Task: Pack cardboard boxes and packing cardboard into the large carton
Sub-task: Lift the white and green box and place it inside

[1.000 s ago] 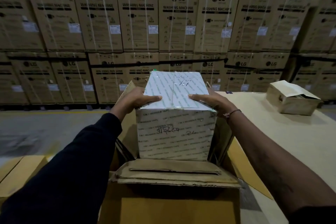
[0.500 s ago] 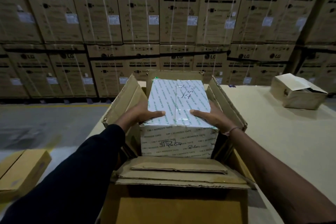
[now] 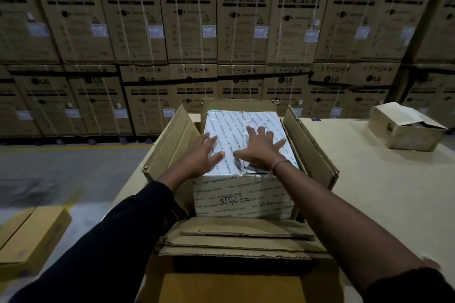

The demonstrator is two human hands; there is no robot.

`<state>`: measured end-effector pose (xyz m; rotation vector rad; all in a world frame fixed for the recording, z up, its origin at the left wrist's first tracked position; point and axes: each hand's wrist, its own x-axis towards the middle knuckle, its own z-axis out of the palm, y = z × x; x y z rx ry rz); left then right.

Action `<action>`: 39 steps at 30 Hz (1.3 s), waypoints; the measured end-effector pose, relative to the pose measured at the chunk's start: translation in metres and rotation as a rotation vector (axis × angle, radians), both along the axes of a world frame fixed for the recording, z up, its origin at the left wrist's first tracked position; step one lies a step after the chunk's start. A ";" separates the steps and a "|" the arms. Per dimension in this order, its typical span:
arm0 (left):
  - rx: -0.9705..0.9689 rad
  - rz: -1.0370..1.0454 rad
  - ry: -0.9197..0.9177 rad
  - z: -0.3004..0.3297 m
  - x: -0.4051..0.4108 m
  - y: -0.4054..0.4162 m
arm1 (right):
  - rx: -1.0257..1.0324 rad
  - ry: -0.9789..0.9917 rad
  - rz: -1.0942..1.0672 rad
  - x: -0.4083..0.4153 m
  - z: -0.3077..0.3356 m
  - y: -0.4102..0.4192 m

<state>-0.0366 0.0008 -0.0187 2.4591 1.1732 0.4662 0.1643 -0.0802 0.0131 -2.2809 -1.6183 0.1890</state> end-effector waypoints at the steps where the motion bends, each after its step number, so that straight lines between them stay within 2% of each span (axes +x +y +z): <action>1: 0.020 -0.007 0.022 0.000 -0.001 0.000 | -0.021 0.018 -0.021 -0.005 0.001 0.003; 5: 0.105 -0.049 0.119 0.002 -0.002 0.004 | -0.023 -0.058 -0.023 -0.012 0.009 0.010; 9: 0.291 -0.194 0.260 0.016 0.015 0.005 | 0.035 -0.111 0.056 -0.003 0.038 0.008; 12: 0.270 -0.350 0.183 0.022 0.034 -0.005 | 0.128 -0.159 0.079 0.015 0.078 0.000; 15: 0.182 -0.498 0.154 0.025 0.061 -0.019 | 0.151 -0.182 -0.015 0.043 0.111 -0.017; 19: 0.306 -0.620 0.282 0.032 0.093 -0.026 | 0.059 -0.349 -0.147 0.098 0.122 -0.053; 22: 0.359 -0.579 0.353 0.041 0.103 -0.023 | -0.120 -0.426 -0.261 0.124 0.103 -0.073; 25: 0.384 -0.554 0.345 0.060 0.105 -0.014 | -0.272 -0.402 -0.303 0.128 0.075 -0.075; 29: 0.426 -0.447 0.285 0.091 0.093 -0.005 | -0.206 -0.445 -0.207 0.111 0.051 -0.057; 32: 0.472 -0.361 0.284 0.121 0.079 -0.004 | -0.231 -0.344 -0.140 0.096 0.038 -0.040; 36: 0.467 -0.185 0.495 0.162 0.045 0.001 | -0.273 -0.364 -0.111 0.090 0.003 -0.021; 39: 0.337 -0.020 0.665 0.180 0.015 0.007 | -0.263 -0.482 -0.136 0.093 -0.018 -0.013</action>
